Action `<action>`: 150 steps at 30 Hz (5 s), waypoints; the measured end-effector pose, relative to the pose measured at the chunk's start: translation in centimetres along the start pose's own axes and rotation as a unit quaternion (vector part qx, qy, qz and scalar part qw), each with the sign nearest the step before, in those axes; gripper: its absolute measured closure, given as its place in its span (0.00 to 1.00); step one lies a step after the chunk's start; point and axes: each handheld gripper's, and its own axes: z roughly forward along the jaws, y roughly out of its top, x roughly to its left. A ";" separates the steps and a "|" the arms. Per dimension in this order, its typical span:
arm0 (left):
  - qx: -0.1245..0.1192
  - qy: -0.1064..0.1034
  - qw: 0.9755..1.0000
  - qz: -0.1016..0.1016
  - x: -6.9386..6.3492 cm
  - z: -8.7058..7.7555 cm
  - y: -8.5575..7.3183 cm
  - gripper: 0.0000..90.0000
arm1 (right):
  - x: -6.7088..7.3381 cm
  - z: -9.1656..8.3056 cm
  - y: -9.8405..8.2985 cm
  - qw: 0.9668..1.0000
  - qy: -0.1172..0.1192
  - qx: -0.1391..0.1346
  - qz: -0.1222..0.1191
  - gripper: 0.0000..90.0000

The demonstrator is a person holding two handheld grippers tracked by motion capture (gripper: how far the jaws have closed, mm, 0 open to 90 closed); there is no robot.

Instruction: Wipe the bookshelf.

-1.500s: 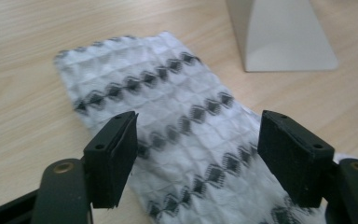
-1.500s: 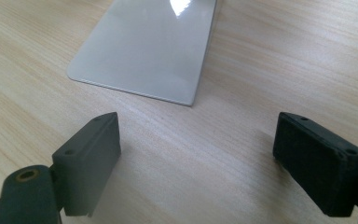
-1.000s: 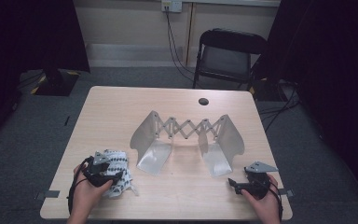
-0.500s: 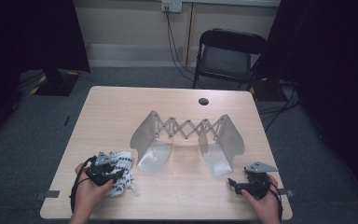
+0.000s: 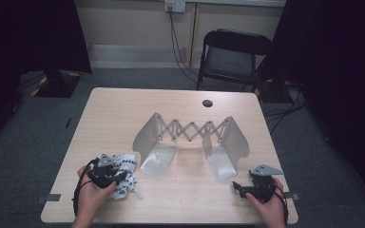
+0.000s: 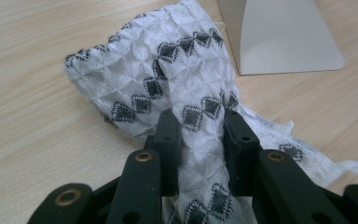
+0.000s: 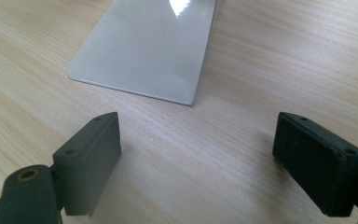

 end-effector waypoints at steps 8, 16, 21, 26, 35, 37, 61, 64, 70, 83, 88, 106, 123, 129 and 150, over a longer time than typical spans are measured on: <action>-0.001 -0.001 1.000 0.009 -0.1 -0.6 0.4 0.80 | 0.0 0.0 0.0 1.000 0.000 0.000 0.000 0.16; -0.003 0.002 1.000 0.005 0.2 -1.0 0.3 0.80 | 0.0 0.0 0.0 1.000 0.000 0.000 0.000 0.16; 0.002 0.002 1.000 0.015 0.1 -0.6 0.2 0.80 | 0.0 0.0 0.0 1.000 0.000 0.000 0.000 0.16; -0.001 0.008 1.000 0.013 0.1 -0.5 0.2 0.76 | 0.0 0.0 0.0 1.000 0.000 0.000 0.000 0.16; -0.016 0.024 1.000 -0.011 -0.4 -0.8 0.8 0.52 | 0.0 0.0 0.0 1.000 0.000 0.000 0.000 0.16; -0.016 0.028 0.999 -0.013 -0.6 -0.5 0.8 0.47 | 0.0 0.0 0.0 1.000 0.000 0.000 0.000 0.16; -0.015 0.001 1.000 0.002 -0.9 -0.8 1.0 0.81 | 0.0 0.0 0.0 1.000 0.000 0.000 0.000 0.16; -0.016 -0.003 1.000 0.000 -1.0 -1.1 1.2 0.81 | 0.0 0.0 0.0 1.000 -0.001 0.000 0.000 0.16; -0.005 -0.019 1.000 0.010 -2.2 -1.9 1.5 0.82 | 0.0 0.0 0.0 1.000 0.000 0.000 0.000 0.16; -0.008 -0.066 0.997 0.045 -5.5 -2.2 1.8 0.82 | 0.0 0.0 0.0 1.000 0.000 0.000 0.000 0.16; -0.035 -0.073 0.995 0.054 -6.9 -1.4 3.6 0.82 | 0.0 0.0 0.0 1.000 0.000 0.000 0.000 0.16; -0.087 -0.044 0.991 0.088 -9.1 -0.5 11.6 0.81 | 0.1 0.1 0.1 1.000 0.000 0.001 0.001 0.16; -0.046 -0.046 0.994 0.089 -8.7 4.3 10.0 0.80 | 0.1 0.1 0.1 1.000 0.002 0.000 -0.002 0.16; -0.032 -0.044 0.995 0.079 -8.7 5.4 9.2 0.81 | 0.1 0.1 0.1 1.000 0.002 0.000 -0.002 0.16; -0.033 -0.036 0.997 0.060 -8.4 4.1 9.5 0.81 | 0.1 0.1 0.1 1.000 0.004 0.000 -0.004 0.16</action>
